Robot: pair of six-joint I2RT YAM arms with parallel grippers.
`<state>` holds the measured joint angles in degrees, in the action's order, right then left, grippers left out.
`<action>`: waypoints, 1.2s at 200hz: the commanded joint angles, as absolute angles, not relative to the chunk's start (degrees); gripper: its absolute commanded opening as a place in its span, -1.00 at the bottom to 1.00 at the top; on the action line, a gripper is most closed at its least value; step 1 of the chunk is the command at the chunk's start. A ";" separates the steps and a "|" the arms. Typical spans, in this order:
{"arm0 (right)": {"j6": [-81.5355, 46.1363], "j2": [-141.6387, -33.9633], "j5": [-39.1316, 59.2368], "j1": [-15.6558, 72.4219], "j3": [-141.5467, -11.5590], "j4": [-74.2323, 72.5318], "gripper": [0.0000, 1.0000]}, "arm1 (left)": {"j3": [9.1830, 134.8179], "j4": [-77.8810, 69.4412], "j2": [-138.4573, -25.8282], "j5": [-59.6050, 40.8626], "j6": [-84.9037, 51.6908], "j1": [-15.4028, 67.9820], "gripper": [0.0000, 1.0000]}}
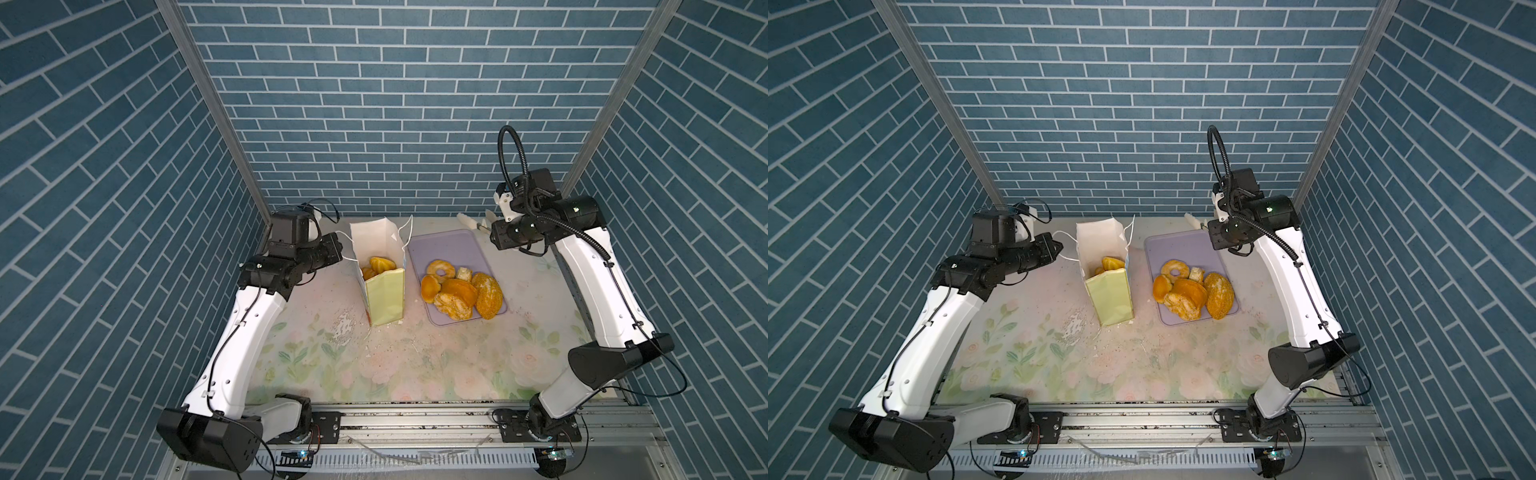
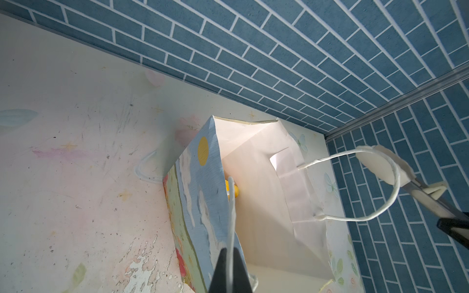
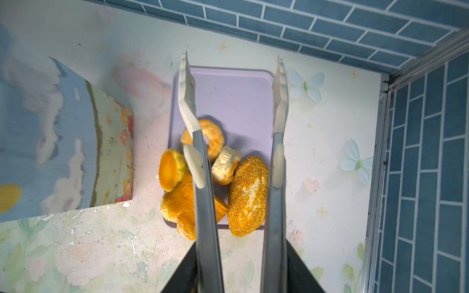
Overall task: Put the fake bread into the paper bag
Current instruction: 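Move the empty tongs with the right gripper back over the tray, then lower the tongs onto the sugar-coated orange bun and pinch it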
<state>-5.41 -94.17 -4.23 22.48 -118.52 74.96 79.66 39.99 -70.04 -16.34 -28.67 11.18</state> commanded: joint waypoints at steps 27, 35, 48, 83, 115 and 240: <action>-7.16 -92.88 -0.46 21.71 -113.44 73.76 -0.06 | 80.16 41.51 -69.21 -16.08 -27.07 11.45 -1.00; -6.93 -93.49 0.32 21.72 -112.89 74.20 -0.06 | 80.11 41.53 -69.24 -15.99 -27.06 11.51 -1.00; -6.65 -94.49 1.77 21.73 -112.35 74.98 -0.07 | 80.31 41.66 -69.48 -15.89 -27.03 11.51 -1.00; -5.94 -96.24 4.35 21.80 -111.71 76.81 -0.06 | 80.62 41.91 -69.61 -15.86 -26.98 11.51 -1.00; -5.32 -97.03 4.67 22.32 -110.50 77.31 -0.06 | 80.59 41.87 -69.64 -15.73 -26.81 11.46 -1.00; -2.86 -102.98 1.48 26.67 -115.32 81.98 -0.06 | 79.29 41.58 -69.31 -15.47 -27.01 11.49 -1.00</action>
